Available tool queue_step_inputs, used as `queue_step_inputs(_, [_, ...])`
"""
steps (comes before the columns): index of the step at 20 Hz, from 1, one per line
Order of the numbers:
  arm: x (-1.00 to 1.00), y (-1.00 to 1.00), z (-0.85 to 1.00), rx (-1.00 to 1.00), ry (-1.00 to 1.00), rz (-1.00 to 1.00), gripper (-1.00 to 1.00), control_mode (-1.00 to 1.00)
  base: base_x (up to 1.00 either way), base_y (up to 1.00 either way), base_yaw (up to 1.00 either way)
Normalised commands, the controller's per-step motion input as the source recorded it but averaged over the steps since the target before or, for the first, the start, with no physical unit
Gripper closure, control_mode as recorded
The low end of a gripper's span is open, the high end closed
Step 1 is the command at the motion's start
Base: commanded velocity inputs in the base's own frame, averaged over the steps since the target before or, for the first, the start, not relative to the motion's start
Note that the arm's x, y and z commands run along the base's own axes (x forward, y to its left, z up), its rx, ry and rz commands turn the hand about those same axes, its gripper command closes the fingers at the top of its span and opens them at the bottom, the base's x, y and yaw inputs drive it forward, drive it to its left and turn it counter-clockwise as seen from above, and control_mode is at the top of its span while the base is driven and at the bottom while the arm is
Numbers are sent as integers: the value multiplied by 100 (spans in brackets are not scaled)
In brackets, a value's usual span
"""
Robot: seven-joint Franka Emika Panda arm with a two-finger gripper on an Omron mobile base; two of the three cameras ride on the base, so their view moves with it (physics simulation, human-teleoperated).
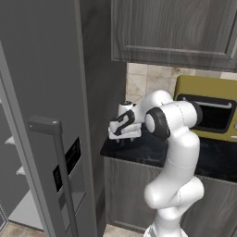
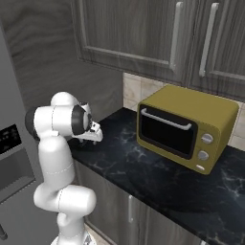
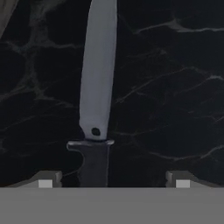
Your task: Retrieve the butter from the fridge and place it on a plate on the dining table. Then retrieve the butter knife by the fridge and place it near the plate.
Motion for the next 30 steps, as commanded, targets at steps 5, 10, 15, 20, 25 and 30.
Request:
queue_step_inputs(5, [0, 0, -32, 0, 1, 0, 100, -100, 0, 0, 0])
queue_step_inputs(10, [0, 0, -27, 0, 2, 0, 100, -100, 0, 0, 0])
queue_step_inputs(15, [0, 0, -21, 0, 4, 0, 100, -100, 0, 0, 0])
queue_step_inputs(20, [0, -31, -10, 0, 4, 0, 100, -100, 0, 0, 0])
queue_step_inputs(25, [-14, -63, 2, -1, 4, 0, 100, -100, 0, 0, 0])
queue_step_inputs(30, [-39, -48, 36, 6, 0, 0, 100, -100, 0, 0, 0])
